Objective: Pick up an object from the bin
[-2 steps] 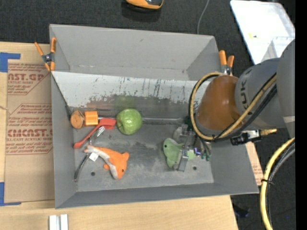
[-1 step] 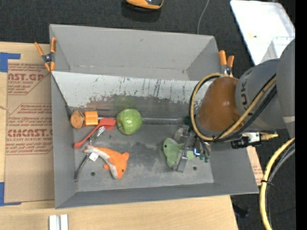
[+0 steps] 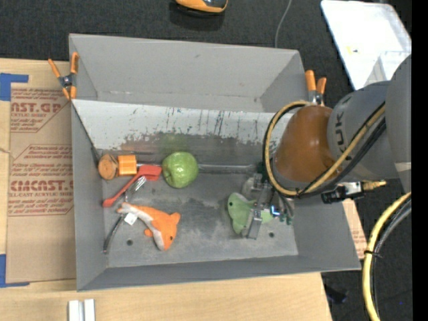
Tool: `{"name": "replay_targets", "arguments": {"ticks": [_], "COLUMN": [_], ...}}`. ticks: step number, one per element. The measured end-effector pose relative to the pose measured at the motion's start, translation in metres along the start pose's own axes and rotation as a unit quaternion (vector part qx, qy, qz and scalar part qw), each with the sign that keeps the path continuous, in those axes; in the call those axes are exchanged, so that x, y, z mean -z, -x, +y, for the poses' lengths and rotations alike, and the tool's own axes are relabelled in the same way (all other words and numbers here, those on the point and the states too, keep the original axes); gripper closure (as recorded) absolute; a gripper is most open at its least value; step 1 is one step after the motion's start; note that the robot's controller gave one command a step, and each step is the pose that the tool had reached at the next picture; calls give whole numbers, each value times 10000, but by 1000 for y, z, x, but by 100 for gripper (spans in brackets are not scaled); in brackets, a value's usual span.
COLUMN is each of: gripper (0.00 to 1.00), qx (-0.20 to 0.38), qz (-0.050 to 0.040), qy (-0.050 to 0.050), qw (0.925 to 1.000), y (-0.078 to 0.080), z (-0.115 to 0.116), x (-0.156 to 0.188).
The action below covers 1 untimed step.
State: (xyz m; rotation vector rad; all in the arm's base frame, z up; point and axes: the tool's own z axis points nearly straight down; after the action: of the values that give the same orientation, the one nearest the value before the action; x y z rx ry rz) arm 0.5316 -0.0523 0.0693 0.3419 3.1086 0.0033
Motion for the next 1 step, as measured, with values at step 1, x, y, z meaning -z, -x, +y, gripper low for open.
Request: {"name": "replay_targets", "arguments": {"ticks": [1], "gripper": [100], "qx": [-176], "qz": [1], "qy": [4], "qw": [9998], "y": [-3], "z": [0], "x": [0]}}
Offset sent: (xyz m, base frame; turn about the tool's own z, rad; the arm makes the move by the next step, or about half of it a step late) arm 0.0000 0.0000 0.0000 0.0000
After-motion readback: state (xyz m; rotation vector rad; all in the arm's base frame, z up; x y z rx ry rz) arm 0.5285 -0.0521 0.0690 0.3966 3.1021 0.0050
